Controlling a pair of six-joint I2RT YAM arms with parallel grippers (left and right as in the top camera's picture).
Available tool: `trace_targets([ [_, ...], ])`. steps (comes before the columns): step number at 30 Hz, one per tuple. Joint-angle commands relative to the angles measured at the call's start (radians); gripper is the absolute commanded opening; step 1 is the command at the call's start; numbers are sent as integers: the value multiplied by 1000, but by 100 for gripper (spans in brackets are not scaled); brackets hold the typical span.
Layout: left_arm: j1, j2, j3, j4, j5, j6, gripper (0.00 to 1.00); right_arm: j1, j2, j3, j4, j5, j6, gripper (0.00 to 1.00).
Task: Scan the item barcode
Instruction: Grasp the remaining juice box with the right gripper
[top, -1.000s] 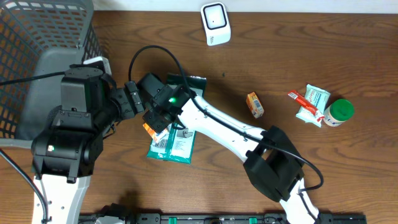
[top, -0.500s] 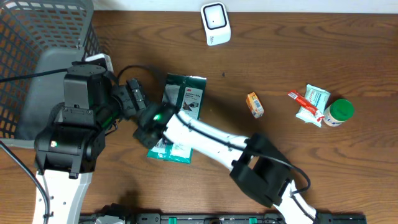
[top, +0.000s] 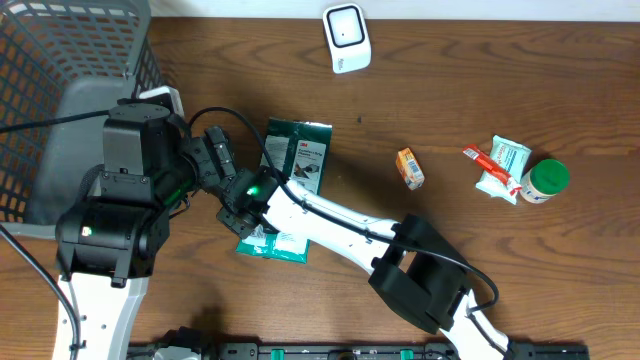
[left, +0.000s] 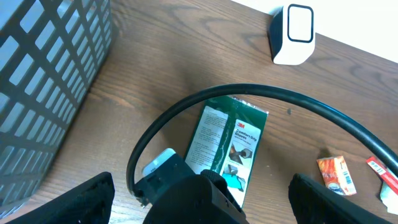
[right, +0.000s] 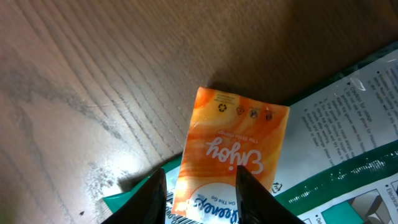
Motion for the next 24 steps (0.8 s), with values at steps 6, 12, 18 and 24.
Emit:
trace_targets([
  [6,-1,0,11,3,5,2,91,6,8,-12,4,24,-11,31],
  [12,-1,0,11,3,5,2,90,22,8,-22,20,25,-11,31],
  [18,-1,0,11,3,5,2,90,30,8,-96,95,30,-11,31],
  [24,-1,0,11,3,5,2,90,30,8,-139,131,89,-11,28],
])
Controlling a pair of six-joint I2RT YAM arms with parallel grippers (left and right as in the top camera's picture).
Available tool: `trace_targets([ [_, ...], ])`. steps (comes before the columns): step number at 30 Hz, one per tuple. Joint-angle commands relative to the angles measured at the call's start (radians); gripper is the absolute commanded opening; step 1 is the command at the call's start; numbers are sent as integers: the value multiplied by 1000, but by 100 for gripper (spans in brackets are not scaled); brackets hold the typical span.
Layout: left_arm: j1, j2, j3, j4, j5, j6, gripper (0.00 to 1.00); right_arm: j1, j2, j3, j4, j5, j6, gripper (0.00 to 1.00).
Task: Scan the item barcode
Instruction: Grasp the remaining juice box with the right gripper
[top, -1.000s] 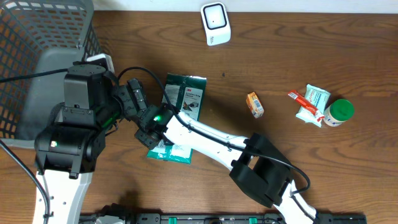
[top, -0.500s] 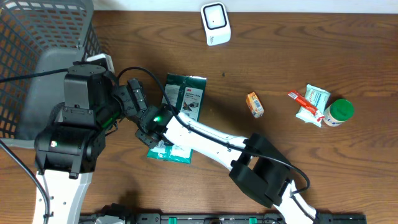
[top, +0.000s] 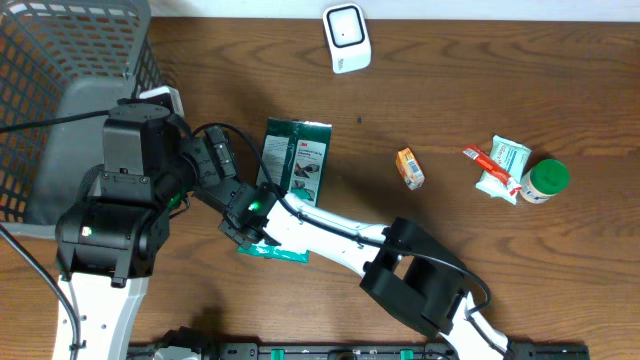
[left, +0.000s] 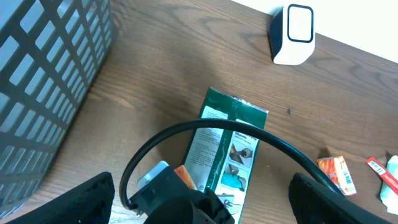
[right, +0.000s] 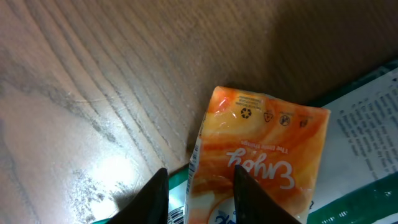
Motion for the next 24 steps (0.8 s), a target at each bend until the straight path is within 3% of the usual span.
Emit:
trace_targets([
  [1,-1,0,11,3,5,2,90,2,8,-22,-1,56,-10,27],
  [6,-1,0,11,3,5,2,90,2,8,-22,-2,58,-10,26],
  [8,-1,0,11,3,5,2,90,2,8,-22,-5,58,-10,37],
  [10,-1,0,11,3,5,2,90,2,8,-23,-6,58,-10,38],
  [24,-1,0,11,3,5,2,91,2,8,-30,-58,211,-9,31],
])
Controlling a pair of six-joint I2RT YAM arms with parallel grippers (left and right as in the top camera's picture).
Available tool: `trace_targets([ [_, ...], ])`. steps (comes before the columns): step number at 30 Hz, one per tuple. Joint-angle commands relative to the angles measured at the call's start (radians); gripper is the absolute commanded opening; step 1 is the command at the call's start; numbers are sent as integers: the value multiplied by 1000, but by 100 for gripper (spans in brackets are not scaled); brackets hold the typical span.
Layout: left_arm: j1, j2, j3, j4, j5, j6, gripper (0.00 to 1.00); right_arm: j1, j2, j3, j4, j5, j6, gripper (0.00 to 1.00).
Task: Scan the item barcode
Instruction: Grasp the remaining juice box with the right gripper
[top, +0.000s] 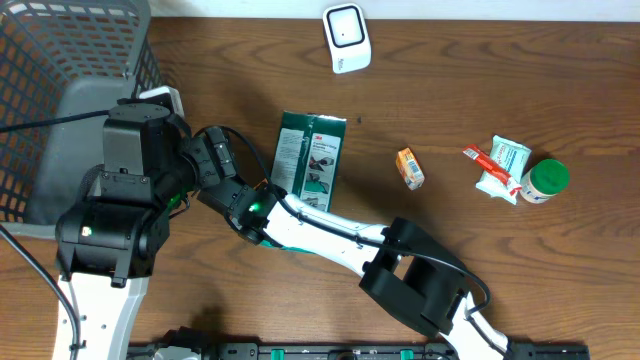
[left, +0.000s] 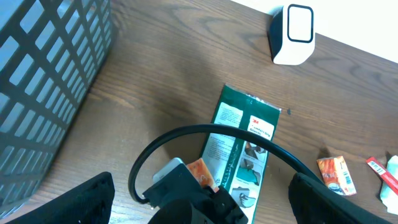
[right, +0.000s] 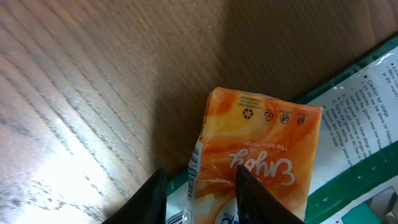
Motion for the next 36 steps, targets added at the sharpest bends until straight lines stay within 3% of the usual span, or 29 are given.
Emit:
trace_targets([
  [1,-1,0,11,3,5,2,90,3,8,-20,-9,39,2,31],
  [3,-1,0,11,3,5,2,90,3,8,-27,-9,40,2,26],
  [14,-1,0,11,3,5,2,90,2,8,-80,-1,40,1,27],
  [16,-1,0,11,3,5,2,90,2,8,-91,5,42,2,17],
  [18,-1,0,11,3,5,2,90,2,8,-102,17,54,2,13],
  [29,-1,0,11,3,5,2,90,2,-16,-79,13,119,1,29],
  [36,-1,0,11,3,5,2,90,5,-27,-77,13,139,-30,29],
])
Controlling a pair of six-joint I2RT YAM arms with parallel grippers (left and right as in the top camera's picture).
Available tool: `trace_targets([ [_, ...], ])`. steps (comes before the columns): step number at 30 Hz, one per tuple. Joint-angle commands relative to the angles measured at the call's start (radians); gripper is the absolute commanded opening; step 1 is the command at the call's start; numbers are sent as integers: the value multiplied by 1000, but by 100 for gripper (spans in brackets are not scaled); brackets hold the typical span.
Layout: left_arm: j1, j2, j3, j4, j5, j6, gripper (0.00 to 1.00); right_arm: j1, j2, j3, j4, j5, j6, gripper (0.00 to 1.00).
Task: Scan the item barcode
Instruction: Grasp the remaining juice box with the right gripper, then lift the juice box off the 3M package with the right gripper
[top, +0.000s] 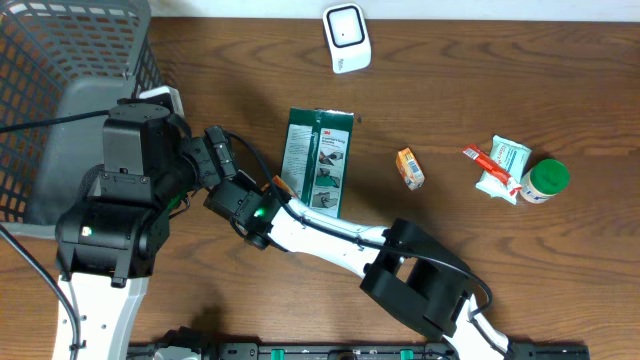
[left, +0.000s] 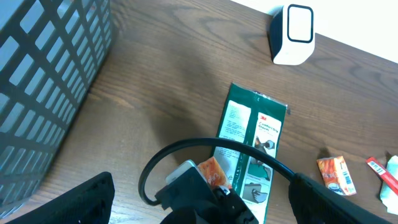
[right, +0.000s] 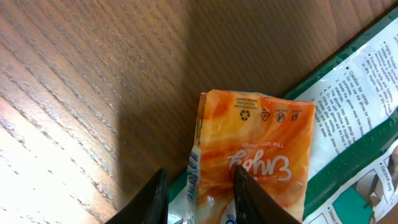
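My right gripper is shut on an orange packet printed "Enjoy"; a white strip with a barcode runs down the packet's left edge. In the overhead view that gripper is left of centre, beside a green 3M package that lies under the packet's right side. The white scanner stands at the table's far edge, well away from the packet. My left gripper hangs open above the right wrist, its dark fingers spread wide with nothing between them.
A grey mesh basket fills the far left corner. A small orange packet lies right of centre. Further right are red and teal packets and a green-capped bottle. The right arm's black cable arcs over the green package.
The green package has shifted a little to the right and stands straighter. My right gripper, still shut on the orange packet, sits slightly further back. The left arm has not moved.
At first the right gripper held the orange packet over the green package, which lay slanted left of centre. At each later moment the package lay further back and to the right and straighter, with the packet still gripped. The left gripper stayed open throughout.
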Motion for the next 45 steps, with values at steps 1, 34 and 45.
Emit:
trace_targets([
  [1,-1,0,11,2,5,2,90,6,-11,-4,-11,53,-26,30],
  [34,-1,0,11,2,5,2,90,32,-6,0,30,205,-111,29],
  [45,-1,0,11,2,5,2,90,32,11,-47,47,190,-99,29],
])
